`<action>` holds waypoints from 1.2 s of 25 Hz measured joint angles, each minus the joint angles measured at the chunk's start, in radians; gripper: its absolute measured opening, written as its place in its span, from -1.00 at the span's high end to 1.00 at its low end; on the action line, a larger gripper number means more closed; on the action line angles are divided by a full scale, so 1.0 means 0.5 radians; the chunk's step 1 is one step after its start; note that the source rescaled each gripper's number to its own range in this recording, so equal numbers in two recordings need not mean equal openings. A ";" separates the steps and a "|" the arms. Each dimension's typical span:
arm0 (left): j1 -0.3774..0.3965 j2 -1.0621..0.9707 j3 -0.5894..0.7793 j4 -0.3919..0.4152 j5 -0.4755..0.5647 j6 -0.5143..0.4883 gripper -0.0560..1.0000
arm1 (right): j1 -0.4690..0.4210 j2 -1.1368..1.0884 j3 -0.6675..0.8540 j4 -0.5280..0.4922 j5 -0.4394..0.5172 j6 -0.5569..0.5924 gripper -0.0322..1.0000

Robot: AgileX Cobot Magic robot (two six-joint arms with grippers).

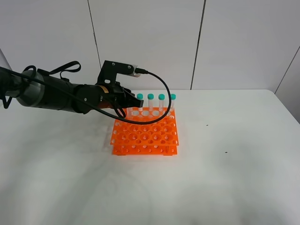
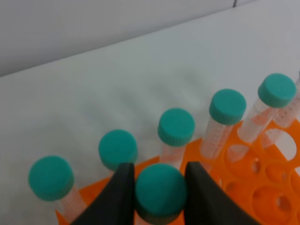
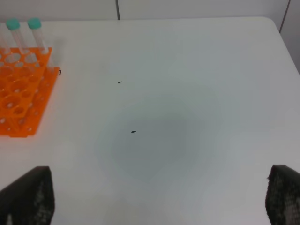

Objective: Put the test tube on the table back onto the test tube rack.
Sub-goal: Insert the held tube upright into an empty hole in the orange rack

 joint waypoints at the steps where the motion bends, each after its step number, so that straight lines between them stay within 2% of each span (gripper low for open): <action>1: 0.000 0.008 0.000 0.000 -0.003 0.000 0.89 | 0.000 0.000 0.000 0.000 0.000 0.000 -1.00; 17: 0.000 0.060 0.000 0.000 -0.044 -0.009 0.89 | 0.000 0.000 0.000 0.000 0.000 0.000 -1.00; 30: 0.000 0.166 0.000 0.000 -0.096 -0.107 0.89 | 0.000 0.000 0.000 0.000 0.000 0.000 -1.00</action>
